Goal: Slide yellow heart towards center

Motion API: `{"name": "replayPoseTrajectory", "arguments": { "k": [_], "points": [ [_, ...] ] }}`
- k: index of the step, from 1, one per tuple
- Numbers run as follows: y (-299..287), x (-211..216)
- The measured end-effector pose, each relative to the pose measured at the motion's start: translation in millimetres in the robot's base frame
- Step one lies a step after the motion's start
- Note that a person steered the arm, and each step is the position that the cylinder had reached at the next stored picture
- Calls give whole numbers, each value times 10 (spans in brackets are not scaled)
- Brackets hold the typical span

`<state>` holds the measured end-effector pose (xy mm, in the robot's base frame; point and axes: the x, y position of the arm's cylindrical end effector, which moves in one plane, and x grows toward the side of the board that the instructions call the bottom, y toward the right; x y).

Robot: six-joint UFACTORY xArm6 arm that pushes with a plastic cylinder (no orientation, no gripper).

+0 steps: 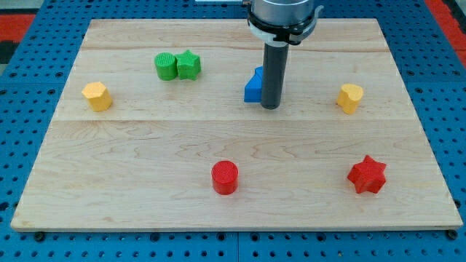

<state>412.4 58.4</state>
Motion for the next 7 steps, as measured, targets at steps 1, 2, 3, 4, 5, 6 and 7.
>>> {"name": "replayPoseTrajectory", "arguments": {
  "k": [1,2,3,4,5,6,7],
  "points": [
    [-168,-93],
    [-256,-93],
    [-257,-7],
    [-253,-7],
    [-118,138],
    [386,446],
    [1168,441]
  ]
}}
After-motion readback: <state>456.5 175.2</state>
